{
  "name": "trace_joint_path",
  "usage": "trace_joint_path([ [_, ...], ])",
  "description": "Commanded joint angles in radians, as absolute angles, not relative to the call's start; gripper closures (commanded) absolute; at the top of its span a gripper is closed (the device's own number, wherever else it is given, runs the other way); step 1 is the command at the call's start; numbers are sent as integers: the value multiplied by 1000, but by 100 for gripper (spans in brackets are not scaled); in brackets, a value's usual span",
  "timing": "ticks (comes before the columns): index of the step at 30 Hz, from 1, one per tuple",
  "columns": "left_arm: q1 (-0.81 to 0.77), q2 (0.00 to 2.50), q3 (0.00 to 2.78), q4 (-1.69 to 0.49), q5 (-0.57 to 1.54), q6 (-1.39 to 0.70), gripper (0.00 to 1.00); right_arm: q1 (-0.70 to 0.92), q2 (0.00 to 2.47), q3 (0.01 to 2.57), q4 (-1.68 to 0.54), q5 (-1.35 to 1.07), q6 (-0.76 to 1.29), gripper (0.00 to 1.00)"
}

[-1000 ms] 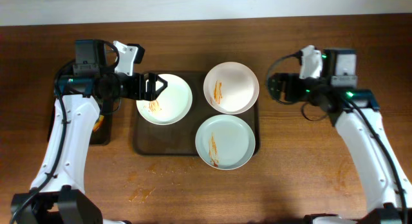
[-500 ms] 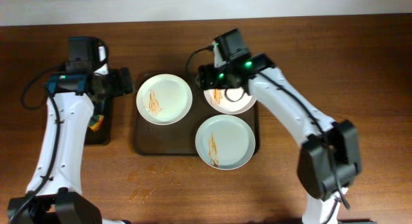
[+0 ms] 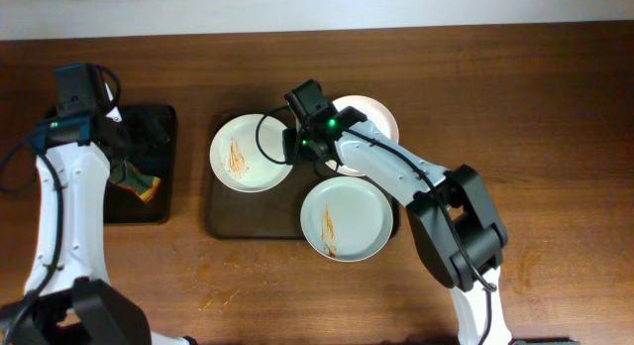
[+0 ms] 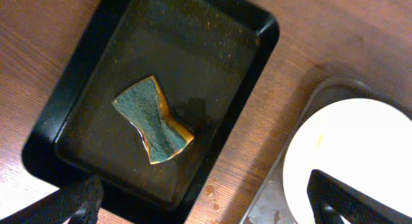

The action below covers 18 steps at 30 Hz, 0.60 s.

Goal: Clean dirty plates on tray and stack at the side
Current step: 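Reach left gripper to sponge and right gripper to top-right plate, then grasp the green-yellow sponge with left gripper, grip plate rim with right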

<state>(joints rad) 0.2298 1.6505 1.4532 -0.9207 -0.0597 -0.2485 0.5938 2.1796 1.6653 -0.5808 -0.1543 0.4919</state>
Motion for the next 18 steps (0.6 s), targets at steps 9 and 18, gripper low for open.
trace_joint_path([
  [9, 232, 1772, 1472, -918, -53, -261, 0, 598, 2292, 1687, -509, -149, 633, 72],
  [18, 232, 1848, 1472, -909, -127, -345, 18, 609, 2297, 1687, -510, -146, 663, 96],
])
